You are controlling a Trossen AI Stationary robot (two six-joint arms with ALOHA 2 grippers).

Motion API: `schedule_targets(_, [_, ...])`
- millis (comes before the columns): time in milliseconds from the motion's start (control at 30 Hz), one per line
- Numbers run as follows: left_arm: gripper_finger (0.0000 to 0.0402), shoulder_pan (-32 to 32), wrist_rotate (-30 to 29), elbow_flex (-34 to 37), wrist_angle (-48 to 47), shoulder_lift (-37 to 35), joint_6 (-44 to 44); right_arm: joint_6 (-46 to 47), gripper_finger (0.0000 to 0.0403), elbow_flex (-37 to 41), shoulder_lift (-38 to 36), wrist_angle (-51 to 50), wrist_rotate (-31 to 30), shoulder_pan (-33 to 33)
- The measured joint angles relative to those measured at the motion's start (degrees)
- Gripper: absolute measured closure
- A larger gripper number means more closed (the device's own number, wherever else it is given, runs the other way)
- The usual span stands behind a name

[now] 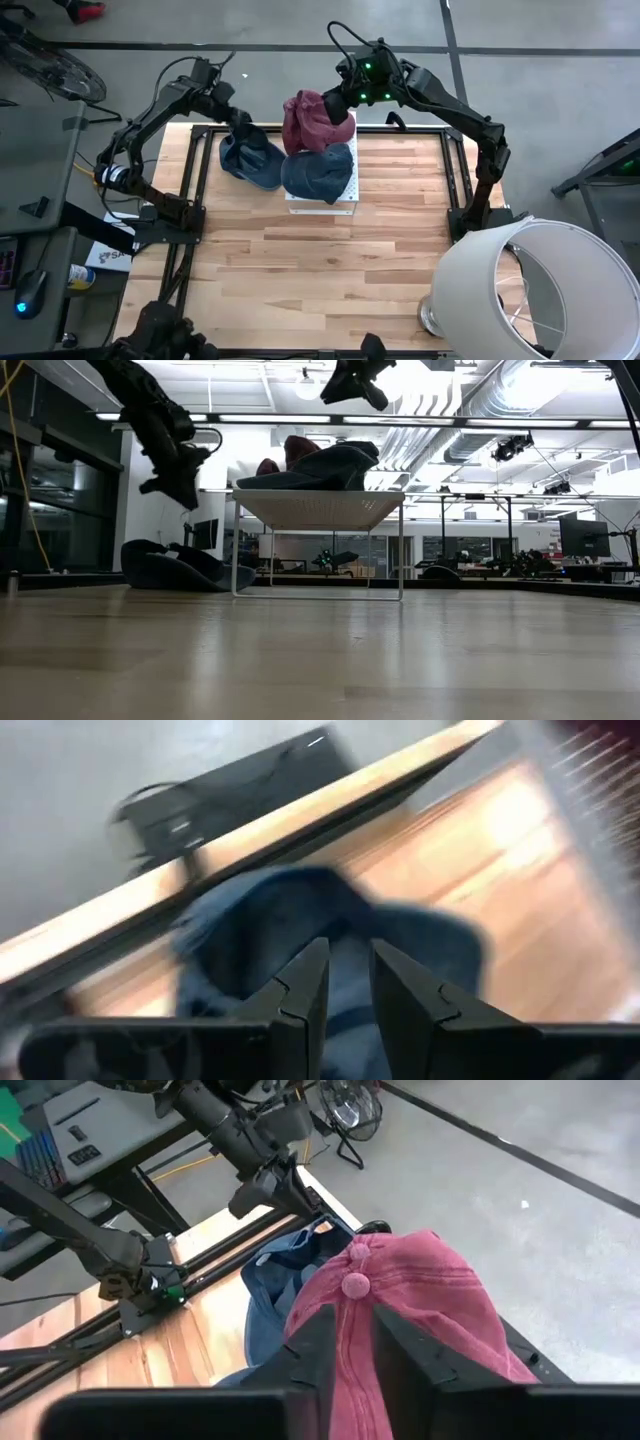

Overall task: Pick & Place hat
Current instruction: Stack the blue cap on top of the other blue cap on the shelf

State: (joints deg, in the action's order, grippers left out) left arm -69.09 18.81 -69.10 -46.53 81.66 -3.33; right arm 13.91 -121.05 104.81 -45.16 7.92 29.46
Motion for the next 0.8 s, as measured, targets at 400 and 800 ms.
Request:
schedule_targets(400, [0.0238,4.5,-16.6,0.1,-6.2,-0.2,-2.1,-1.1,0.0257,0.0,0.0,-2.7,-0.3,-0.8])
schedule_targets(800, [0.0177,6.5,-20.7,0.1,-16.1,0.4,3.8,-1.0,0.0233,0.0,0.0,-6.0,-0.3,-0.9])
